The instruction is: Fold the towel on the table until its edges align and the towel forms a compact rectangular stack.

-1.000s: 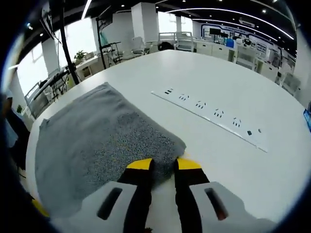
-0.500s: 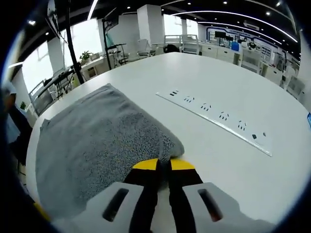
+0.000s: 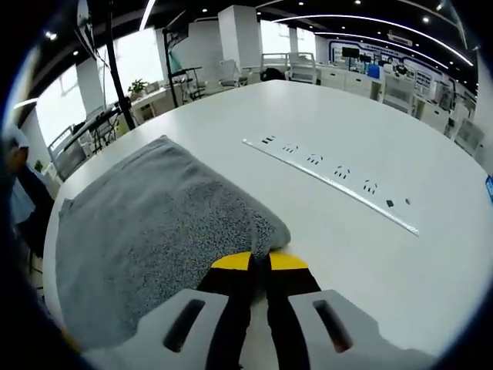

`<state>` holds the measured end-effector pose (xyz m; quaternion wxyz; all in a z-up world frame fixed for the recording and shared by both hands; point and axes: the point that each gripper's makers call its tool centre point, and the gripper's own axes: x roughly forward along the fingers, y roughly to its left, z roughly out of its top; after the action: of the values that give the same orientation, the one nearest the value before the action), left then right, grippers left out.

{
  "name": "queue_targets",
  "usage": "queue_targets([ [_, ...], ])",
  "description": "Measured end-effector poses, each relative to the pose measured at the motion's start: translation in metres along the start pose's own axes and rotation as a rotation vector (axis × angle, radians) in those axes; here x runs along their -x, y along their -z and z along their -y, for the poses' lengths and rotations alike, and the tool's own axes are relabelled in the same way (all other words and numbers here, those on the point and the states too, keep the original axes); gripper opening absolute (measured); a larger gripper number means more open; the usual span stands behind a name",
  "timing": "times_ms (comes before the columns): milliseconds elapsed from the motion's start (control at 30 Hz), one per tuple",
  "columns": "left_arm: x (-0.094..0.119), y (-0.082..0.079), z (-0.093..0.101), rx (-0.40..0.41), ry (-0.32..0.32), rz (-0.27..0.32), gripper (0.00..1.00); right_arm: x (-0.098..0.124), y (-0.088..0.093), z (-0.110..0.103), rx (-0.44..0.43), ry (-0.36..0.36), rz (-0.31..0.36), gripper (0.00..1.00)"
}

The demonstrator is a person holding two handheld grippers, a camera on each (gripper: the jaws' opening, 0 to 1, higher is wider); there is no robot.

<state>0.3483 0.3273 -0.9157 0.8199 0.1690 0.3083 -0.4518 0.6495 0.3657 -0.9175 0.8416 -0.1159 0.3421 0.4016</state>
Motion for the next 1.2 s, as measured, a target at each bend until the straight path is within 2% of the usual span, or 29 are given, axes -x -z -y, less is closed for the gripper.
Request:
queue_targets([
  [267, -0.019, -0.016, 0.024, -0.053, 0.069, 0.006, 0.04, 0.02, 0.017, 0.012, 0.001, 0.011, -0.009, 0.04],
  [433, -0.029, -0.025, 0.037, -0.04, 0.091, 0.022, 0.04, 0.033, 0.03, 0.026, -0.008, 0.027, -0.006, 0.04],
  [600, -0.041, -0.035, 0.051, -0.074, 0.135, 0.029, 0.04, 0.044, 0.042, 0.039, -0.026, 0.038, -0.009, 0.04],
  [667, -0.045, -0.038, 0.055, -0.064, 0.148, 0.032, 0.03, 0.048, 0.046, 0.043, -0.033, 0.047, -0.011, 0.04],
  [900, -0.056, -0.05, 0.072, -0.08, 0.173, 0.045, 0.03, 0.063, 0.058, 0.053, -0.045, 0.064, -0.021, 0.04],
  [1200, -0.071, -0.065, 0.094, -0.112, 0.22, 0.061, 0.03, 0.094, 0.08, 0.07, -0.067, 0.104, -0.033, 0.04],
])
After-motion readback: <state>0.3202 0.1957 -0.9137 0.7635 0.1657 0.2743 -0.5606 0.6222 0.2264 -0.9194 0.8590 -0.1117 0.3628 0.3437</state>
